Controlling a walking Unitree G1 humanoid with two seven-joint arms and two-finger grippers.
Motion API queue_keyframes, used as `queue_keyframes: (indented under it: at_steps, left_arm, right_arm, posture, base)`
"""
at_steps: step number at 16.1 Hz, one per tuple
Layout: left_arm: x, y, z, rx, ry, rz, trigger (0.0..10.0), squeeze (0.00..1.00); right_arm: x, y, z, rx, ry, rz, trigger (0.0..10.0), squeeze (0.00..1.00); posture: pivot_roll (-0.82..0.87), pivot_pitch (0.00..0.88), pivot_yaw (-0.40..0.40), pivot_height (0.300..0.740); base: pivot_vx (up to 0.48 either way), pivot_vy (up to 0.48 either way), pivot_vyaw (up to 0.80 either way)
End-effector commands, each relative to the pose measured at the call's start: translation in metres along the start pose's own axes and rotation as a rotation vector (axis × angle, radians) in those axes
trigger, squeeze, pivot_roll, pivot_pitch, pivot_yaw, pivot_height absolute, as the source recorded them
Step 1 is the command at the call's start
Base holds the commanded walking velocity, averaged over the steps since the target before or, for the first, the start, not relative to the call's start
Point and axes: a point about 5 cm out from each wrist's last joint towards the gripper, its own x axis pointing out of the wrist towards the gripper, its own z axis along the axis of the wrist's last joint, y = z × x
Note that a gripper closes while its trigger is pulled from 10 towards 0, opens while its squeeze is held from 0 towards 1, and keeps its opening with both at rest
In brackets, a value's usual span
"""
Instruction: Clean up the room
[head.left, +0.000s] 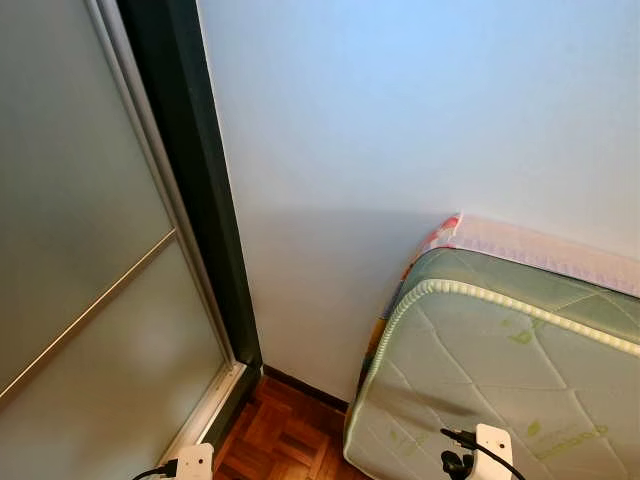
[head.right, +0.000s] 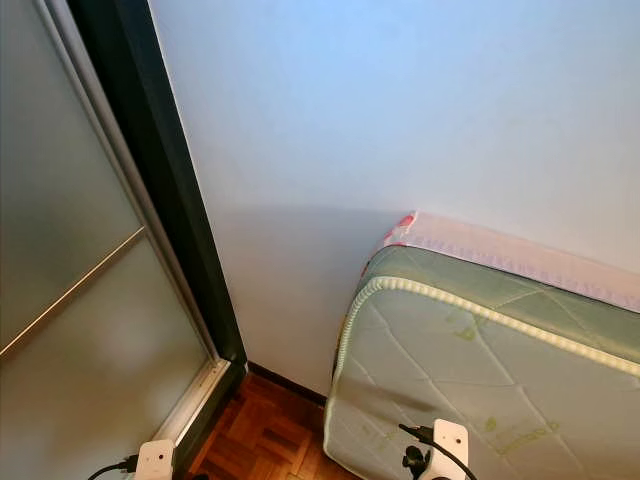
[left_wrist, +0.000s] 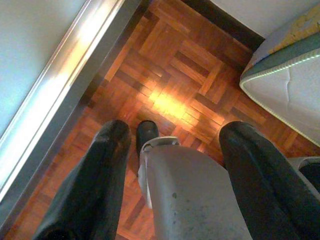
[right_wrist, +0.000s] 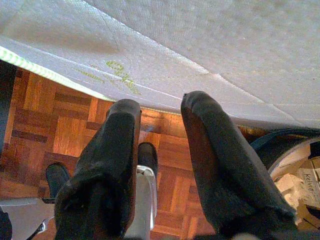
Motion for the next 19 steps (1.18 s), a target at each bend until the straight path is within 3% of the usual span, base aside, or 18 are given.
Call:
queue_keyframes:
  at_steps: [1, 2, 19]
  left_arm:
    - [-0.0069, 0.0402, -0.0069, 0.153, 0.105, 0.039, 10.0, 0.0]
    - [-0.0069, 0.0405, -0.0068, 0.125, 0.102, 0.049, 10.0, 0.0]
    - [-0.0066, 0.04, -0.0061, 0.136, 0.101, 0.049, 10.0, 0.0]
  right_arm:
    - [-0.0155, -0.024, -0.0415, -0.068, 0.207, 0.028, 10.0, 0.0]
    - [-0.0153, -0.024, -0.0411, -0.06, 0.203, 0.027, 10.0, 0.0]
    - [-0.0154, -0.0241, -0.0415, -0.086, 0.215, 0.032, 10.0, 0.0]
  posture:
    - [0.16, 0.0, -0.063, 0.74]
    - [0.16, 0.0, -0.061, 0.74]
    - [0.17, 0.0, -0.062, 0.74]
  base:
    - [0.0, 0.0, 0.0]
    - [0.0, 0.0, 0.0]
    - [0.0, 0.0, 0.0]
